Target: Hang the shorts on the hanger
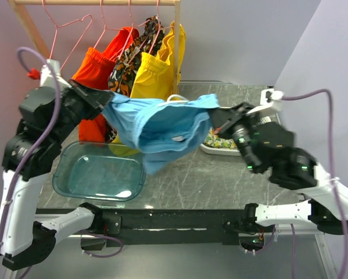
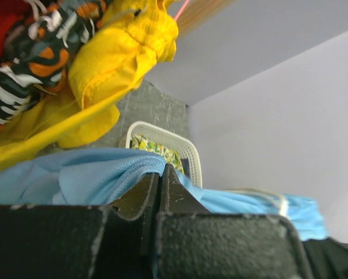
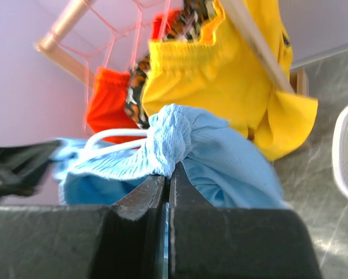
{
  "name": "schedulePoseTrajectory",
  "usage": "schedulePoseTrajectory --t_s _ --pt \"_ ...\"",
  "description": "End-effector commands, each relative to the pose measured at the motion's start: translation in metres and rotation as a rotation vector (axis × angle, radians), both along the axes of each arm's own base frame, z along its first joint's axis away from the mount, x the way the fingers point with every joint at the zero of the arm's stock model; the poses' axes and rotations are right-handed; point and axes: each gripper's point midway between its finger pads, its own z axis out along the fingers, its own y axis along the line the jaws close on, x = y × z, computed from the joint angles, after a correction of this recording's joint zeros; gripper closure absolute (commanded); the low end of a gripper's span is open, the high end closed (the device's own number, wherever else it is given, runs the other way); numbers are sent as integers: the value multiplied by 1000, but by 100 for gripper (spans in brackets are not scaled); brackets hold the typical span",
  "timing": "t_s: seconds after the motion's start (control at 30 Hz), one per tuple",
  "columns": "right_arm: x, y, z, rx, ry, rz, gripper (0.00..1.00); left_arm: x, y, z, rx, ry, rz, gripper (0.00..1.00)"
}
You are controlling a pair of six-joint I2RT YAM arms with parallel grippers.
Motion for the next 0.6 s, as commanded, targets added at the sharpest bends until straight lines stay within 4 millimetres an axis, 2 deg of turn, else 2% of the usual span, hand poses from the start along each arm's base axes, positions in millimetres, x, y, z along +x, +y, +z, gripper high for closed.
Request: schedulePoseTrajectory --t_s 0.0,0.07,0.1,0.13,0.17,0.2,0.23,0.27,0.3,0.33,0.37,0.4,0.43,0.47,0.5,0.57 --pt "-4 -18 -10 -207 16 5 100 19 -27 -30 25 17 -109 99" --pt "-4 -14 -21 -252 49 13 100 20 -46 -61 50 73 -203 99" --pt "-6 -15 -34 -289 78 17 100 25 -56 -92 72 124 -241 99" --pt "-4 -15 -44 -316 99 5 100 20 -71 -111 92 155 -295 99" --pt "0 -17 -60 -357 125 -16 100 20 -79 -129 119 176 -316 99" --pt "2 -22 -75 -387 159 -34 100 20 -91 -161 145 209 -339 99" --pt "2 -20 -89 -403 193 -15 100 7 -111 -177 164 223 -398 99" --pt "7 -24 -115 -450 239 -21 100 8 -119 -198 184 258 -398 99" --pt "19 -33 -126 -446 268 -60 100 4 -125 -227 206 301 -413 99" --pt "19 -34 -138 -441 294 -28 100 -3 -134 -241 222 322 -435 98" --pt "21 -38 -162 -475 331 -33 100 -3 -137 -257 236 350 -428 95" --pt "28 -45 -168 -464 344 -54 100 -9 -139 -277 257 379 -437 82" --pt "26 -46 -182 -471 364 -38 100 -8 -141 -280 256 371 -438 74" --pt "26 -48 -186 -472 371 -37 100 -9 -141 -285 264 374 -440 64" --pt "28 -52 -191 -475 378 -44 100 -11 -142 -287 271 375 -448 46" --pt "29 -53 -203 -498 406 -39 100 -16 -141 -282 297 347 -472 36"
